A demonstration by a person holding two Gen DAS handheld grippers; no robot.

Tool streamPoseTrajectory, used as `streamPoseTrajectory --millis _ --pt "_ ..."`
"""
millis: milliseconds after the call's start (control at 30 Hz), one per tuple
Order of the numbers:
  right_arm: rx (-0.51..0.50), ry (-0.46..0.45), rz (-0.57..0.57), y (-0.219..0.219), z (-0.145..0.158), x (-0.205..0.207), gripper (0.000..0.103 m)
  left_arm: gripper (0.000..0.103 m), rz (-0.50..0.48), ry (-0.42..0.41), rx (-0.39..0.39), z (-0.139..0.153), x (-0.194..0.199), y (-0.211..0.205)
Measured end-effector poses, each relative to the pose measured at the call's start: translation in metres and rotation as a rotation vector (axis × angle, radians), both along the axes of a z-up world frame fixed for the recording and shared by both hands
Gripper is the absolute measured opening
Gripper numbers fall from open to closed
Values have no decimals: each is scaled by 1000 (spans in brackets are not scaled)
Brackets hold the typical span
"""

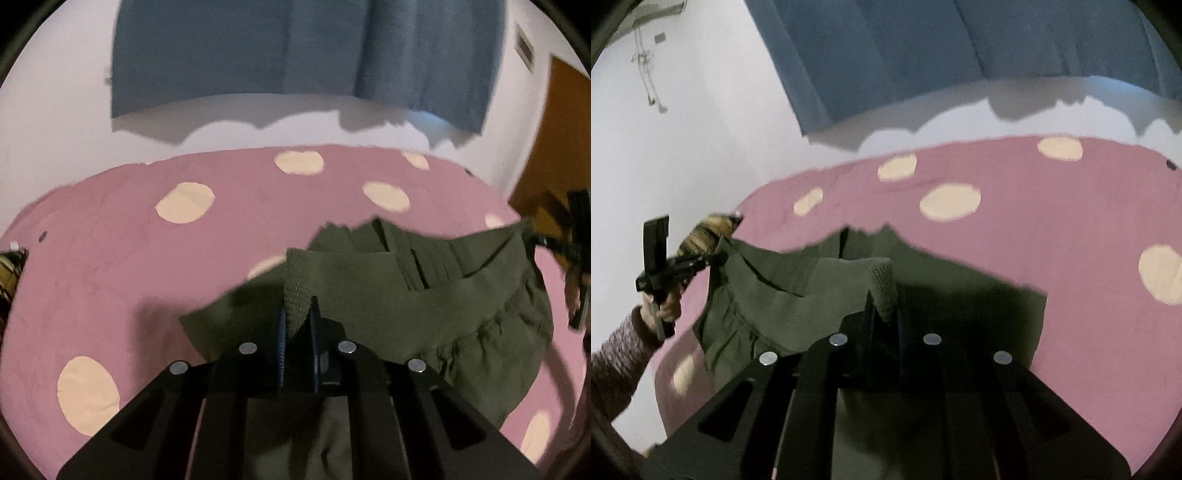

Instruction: Fold small clothes

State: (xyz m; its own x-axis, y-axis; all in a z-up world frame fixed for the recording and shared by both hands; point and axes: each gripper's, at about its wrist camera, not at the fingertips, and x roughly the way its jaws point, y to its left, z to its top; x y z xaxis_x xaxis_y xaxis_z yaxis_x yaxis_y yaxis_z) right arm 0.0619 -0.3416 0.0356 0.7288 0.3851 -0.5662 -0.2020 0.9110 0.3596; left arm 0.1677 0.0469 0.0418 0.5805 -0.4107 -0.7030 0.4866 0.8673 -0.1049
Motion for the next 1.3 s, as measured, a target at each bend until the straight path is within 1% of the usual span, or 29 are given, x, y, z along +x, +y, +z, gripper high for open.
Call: streamPoseTrajectory --millis 100,200,333,467,667,933,1033,1133,1200,1267,1300 --pt "36 9 -27 -8 4 29 9 11 62 28 -8 -5 26 -4" --pt "35 44 -57 -9 -5 59 9 11 113 54 13 -18 50 -11" --pt "23 131 -104 -10 -34 98 8 11 188 112 44 -45 80 -16" --pt "52 207 -136 -17 -68 117 8 11 234 154 67 -69 95 -15" --pt "95 269 -155 -24 -98 125 8 12 248 166 85 -90 97 -14" --pt "174 311 -168 -34 -118 130 8 12 255 169 80 -103 101 -13" --pt "219 319 -171 -38 -121 131 8 13 255 156 83 -107 101 -13" --pt "220 326 -177 -38 -120 132 8 13 252 158 85 -105 103 -14" --pt "230 322 -186 -39 -116 131 10 16 248 161 67 -101 104 -12" --pt "236 311 -194 -40 -111 128 15 18 250 171 28 -93 101 -5" --pt "244 299 -207 -42 -105 123 17 22 257 165 14 -86 96 -1"
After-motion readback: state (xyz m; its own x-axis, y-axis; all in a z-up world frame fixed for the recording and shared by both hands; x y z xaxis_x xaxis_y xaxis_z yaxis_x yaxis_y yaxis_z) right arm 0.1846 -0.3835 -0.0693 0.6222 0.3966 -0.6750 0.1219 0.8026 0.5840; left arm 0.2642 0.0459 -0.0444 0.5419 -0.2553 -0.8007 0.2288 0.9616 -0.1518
